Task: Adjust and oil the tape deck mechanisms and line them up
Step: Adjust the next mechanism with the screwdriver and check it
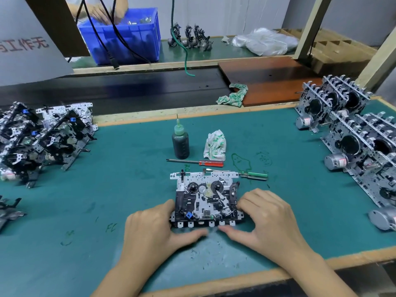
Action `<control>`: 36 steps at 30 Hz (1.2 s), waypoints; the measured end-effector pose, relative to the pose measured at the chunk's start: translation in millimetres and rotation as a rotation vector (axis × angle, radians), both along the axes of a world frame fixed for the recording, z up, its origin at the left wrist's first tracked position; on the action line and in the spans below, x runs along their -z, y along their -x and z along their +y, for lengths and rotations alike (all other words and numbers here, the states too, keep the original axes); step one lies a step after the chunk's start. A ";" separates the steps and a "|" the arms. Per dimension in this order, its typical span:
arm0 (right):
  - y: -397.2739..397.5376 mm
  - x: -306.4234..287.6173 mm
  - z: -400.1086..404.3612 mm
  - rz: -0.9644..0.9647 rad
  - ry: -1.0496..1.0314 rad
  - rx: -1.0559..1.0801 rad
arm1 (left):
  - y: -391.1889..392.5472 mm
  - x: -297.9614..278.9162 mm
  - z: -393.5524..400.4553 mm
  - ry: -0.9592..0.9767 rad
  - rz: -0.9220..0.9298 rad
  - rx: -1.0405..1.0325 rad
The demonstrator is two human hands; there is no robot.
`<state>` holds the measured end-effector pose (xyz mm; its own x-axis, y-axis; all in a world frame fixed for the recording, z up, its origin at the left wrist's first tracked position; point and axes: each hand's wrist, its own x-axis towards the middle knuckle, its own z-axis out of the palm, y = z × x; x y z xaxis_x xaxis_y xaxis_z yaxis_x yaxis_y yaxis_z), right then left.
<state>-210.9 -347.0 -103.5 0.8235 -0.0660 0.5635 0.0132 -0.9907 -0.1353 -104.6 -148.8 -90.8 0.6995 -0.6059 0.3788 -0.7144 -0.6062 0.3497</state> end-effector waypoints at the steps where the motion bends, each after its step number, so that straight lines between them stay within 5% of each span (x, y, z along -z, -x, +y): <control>1: -0.4 0.1 0.5 -0.008 0.014 0.017 | -1.1 0.1 0.4 -0.017 0.013 0.012; 12: -2.1 -1.5 1.2 -0.038 0.019 0.113 | 1.5 -0.2 2.2 -0.004 0.095 0.133; 20: -0.3 -5.6 -1.5 -0.011 -0.005 -0.016 | -0.9 -4.8 1.9 0.004 0.170 0.093; 24: -0.1 -20.3 3.5 0.043 -0.143 -0.078 | -3.6 -5.2 7.7 0.150 0.281 0.094; 31: -5.4 -39.1 14.2 0.160 -0.756 -0.038 | -2.1 -16.8 5.9 0.533 0.628 0.023; 36: -26.6 -55.3 10.6 0.246 -0.857 0.100 | -13.2 -28.6 -4.4 0.449 0.715 -0.111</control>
